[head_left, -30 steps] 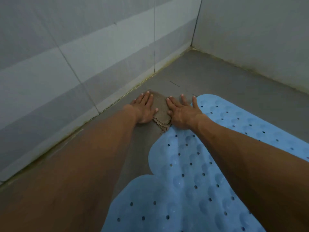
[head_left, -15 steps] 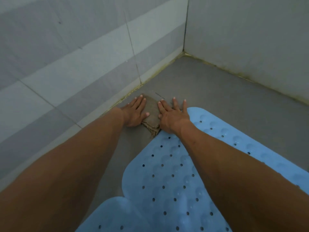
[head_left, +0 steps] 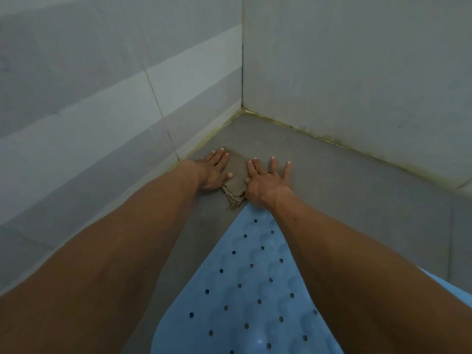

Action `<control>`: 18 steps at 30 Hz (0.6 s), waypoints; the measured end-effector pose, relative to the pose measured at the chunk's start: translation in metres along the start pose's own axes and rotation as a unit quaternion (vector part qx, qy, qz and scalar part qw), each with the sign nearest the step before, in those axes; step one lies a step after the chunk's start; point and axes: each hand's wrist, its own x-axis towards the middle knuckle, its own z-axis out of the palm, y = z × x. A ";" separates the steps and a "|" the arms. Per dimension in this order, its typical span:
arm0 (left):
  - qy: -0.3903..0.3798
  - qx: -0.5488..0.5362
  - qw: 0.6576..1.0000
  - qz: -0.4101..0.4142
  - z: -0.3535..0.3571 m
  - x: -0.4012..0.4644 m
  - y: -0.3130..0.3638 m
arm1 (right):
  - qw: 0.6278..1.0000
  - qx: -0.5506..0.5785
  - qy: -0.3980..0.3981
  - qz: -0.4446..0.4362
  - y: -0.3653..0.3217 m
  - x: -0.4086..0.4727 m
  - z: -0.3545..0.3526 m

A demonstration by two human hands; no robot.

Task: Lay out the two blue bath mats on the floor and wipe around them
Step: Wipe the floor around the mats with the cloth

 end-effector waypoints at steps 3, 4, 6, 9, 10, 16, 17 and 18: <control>-0.014 0.026 0.999 0.023 -0.017 0.023 0.014 | 0.999 0.013 -0.001 0.033 0.017 0.006 -0.001; -0.015 0.032 0.999 0.032 -0.022 0.030 0.019 | 0.999 0.016 0.000 0.045 0.022 0.007 -0.001; -0.015 0.048 0.997 0.053 -0.031 0.042 0.032 | 0.997 0.024 0.007 0.070 0.035 0.005 0.000; -0.013 0.087 0.992 0.085 -0.046 0.059 0.058 | 0.993 0.043 0.022 0.111 0.054 -0.005 0.004; -0.010 0.107 0.990 0.096 -0.050 0.063 0.068 | 0.991 0.048 0.029 0.126 0.059 -0.010 0.007; -0.005 0.166 0.966 0.196 -0.067 0.076 0.135 | 0.971 0.093 0.055 0.212 0.100 -0.048 0.022; -0.004 0.168 0.963 0.212 -0.068 0.078 0.147 | 0.968 0.099 0.055 0.223 0.109 -0.055 0.025; -0.003 0.167 0.960 0.226 -0.067 0.078 0.160 | 0.965 0.105 0.056 0.234 0.119 -0.062 0.027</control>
